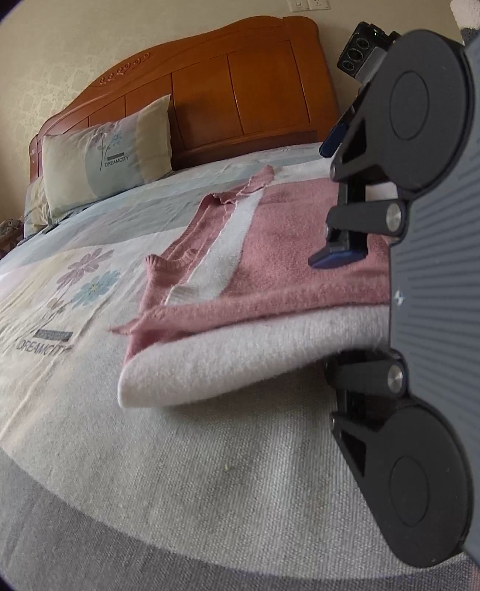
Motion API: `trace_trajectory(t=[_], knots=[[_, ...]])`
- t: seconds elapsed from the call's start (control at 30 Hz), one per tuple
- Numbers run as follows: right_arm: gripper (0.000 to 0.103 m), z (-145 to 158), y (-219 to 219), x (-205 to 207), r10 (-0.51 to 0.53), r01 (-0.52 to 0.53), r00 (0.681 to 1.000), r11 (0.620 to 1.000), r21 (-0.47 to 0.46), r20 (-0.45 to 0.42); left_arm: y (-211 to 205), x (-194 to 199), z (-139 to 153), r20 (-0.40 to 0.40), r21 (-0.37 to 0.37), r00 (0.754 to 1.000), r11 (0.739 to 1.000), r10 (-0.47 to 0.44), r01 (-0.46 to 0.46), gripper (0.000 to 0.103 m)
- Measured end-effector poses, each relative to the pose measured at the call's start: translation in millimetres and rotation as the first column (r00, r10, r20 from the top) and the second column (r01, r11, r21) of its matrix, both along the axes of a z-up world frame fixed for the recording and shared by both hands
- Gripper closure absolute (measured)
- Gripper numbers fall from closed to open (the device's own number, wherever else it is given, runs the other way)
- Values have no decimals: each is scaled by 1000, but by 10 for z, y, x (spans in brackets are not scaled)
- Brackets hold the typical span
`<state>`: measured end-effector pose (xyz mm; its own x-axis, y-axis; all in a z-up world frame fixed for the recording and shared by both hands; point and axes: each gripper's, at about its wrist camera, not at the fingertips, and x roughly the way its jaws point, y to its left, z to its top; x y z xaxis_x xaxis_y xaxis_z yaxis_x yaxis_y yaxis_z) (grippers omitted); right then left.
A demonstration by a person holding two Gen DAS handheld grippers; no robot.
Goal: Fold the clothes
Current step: 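Roll the left tool and close it on the cream side edge of the sweater, then lift the gripped side edge with the left tool toward the sweater middle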
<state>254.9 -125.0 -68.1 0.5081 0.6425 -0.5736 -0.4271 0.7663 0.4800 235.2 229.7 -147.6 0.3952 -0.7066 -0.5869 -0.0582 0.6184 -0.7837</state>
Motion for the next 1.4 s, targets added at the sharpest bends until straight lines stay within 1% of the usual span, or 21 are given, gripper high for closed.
trace_trajectory(t=[0.07, 0.1, 0.2, 0.3, 0.43, 0.57, 0.6, 0.67, 0.8, 0.87, 1.0, 1.07, 1.1, 1.2, 1.23, 1.27, 1.3, 1.4], knots=[[3, 3, 72, 63, 6, -5, 1000, 1000, 29, -23, -4, -32, -15, 15, -1, 1000, 1000, 11, -11, 82], [2, -4, 118, 94, 9, -8, 999, 999, 34, -35, -20, -39, -3, 27, 12, 1000, 1000, 9, -9, 82], [0, -13, 283, 167, -4, 5, 999, 1000, 15, -49, -71, -51, 42, 57, 56, 998, 998, -1, -2, 82], [0, -43, 462, 233, -20, 21, 998, 1000, 10, -58, -93, -58, 68, 70, 76, 998, 997, -5, 0, 82], [0, -198, 649, 344, -60, 62, 992, 998, 13, -108, -102, -69, 76, 83, 86, 997, 996, -7, 0, 82], [0, -412, 774, 462, -119, 117, 987, 993, -27, -106, -101, -79, 72, 91, 86, 996, 996, -6, -2, 82], [0, -441, 789, 501, -133, 131, 987, 991, -28, -87, -101, -82, 71, 93, 86, 996, 996, -6, -2, 82], [0, -449, 811, 593, -156, 154, 987, 988, -33, -48, -102, -84, 73, 96, 88, 995, 996, -7, -1, 82], [0, -497, 856, 897, -186, 184, 981, 982, -42, -51, -116, -79, 93, 102, 100, 995, 995, -20, 10, 82], [0, -496, 869, 952, -188, 186, 980, 982, -46, -58, -125, -81, 101, 105, 107, 994, 994, -23, 11, 82], [0, -358, 811, 733, -188, 187, 979, 982, -23, -77, -141, -89, 111, 108, 117, 994, 993, -19, 6, 82], [0, -286, 770, 534, -185, 185, 979, 983, -6, -86, -153, -92, 120, 106, 123, 994, 992, -13, 0, 82], [0, -277, 755, 428, -182, 183, 978, 983, -3, -97, -159, -93, 124, 105, 126, 994, 992, -10, -3, 82], [0, -373, 744, 150, -175, 172, 970, 985, -28, -169, -193, -101, 152, 101, 148, 995, 989, -3, -12, 82], [0, -394, 736, 47, -174, 171, 970, 985, -33, -169, -205, -104, 162, 100, 156, 995, 988, 0, -16, 82], [0, -387, 723, -67, -174, 171, 975, 985, -34, -139, -216, -107, 171, 99, 163, 995, 986, 2, -19, 82], [0, -379, 712, -145, -173, 169, 975, 985, -40, -142, -228, -110, 181, 98, 171, 995, 985, 5, -22, 82], [0, -428, 663, -279, -161, 155, 955, 987, -44, -250, -263, -119, 210, 94, 194, 995, 980, 12, -31, 82]])
